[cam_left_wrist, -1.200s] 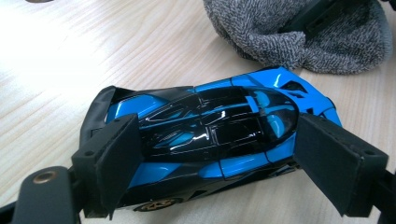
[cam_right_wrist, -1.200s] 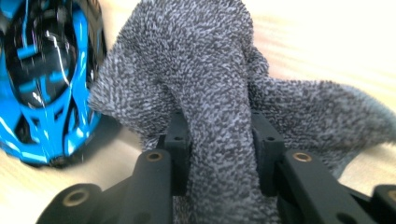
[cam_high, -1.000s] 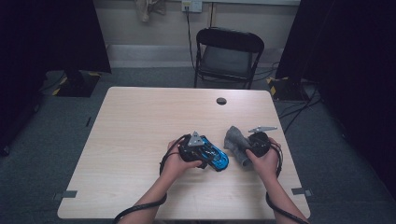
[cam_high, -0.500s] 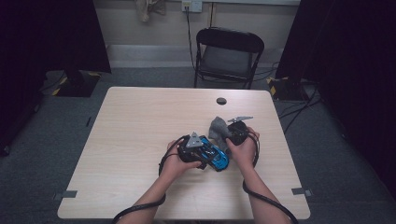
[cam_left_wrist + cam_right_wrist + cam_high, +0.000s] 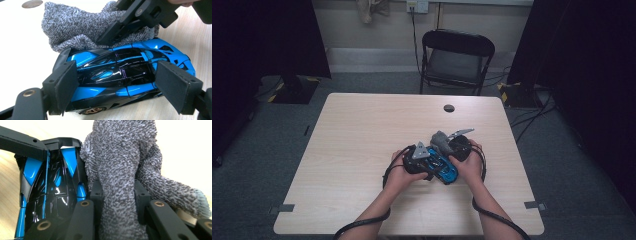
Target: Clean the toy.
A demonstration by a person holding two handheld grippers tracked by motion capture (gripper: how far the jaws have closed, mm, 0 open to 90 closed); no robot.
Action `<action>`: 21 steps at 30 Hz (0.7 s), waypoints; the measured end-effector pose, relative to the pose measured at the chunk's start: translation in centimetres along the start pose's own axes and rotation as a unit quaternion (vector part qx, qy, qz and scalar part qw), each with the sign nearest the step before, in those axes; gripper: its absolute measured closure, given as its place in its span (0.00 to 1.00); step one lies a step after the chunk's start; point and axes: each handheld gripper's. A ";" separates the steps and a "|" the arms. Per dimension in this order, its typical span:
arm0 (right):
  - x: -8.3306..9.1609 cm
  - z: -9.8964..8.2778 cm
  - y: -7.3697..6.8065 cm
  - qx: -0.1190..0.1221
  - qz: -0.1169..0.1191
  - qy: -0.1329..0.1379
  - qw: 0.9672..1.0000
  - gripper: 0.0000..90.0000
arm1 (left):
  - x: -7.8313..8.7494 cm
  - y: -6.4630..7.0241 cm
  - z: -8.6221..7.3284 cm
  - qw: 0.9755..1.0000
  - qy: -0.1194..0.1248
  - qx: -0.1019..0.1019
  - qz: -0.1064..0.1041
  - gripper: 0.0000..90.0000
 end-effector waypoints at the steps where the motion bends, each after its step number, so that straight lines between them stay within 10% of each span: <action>1: 0.0 -0.1 0.0 -0.001 0.000 0.001 1.000 0.77 | 0.0 0.0 0.0 1.000 0.000 0.000 0.000 0.20; 21: 1.5 -1.4 0.1 0.013 0.007 0.007 1.000 0.78 | -0.1 0.2 0.1 1.000 -0.003 -0.003 -0.006 0.21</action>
Point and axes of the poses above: each handheld gripper's, and its own axes: x roughly backward along the jaws, z roughly out of its top, y roughly to its right, and after that the axes turned 9 degrees about y, right-handed
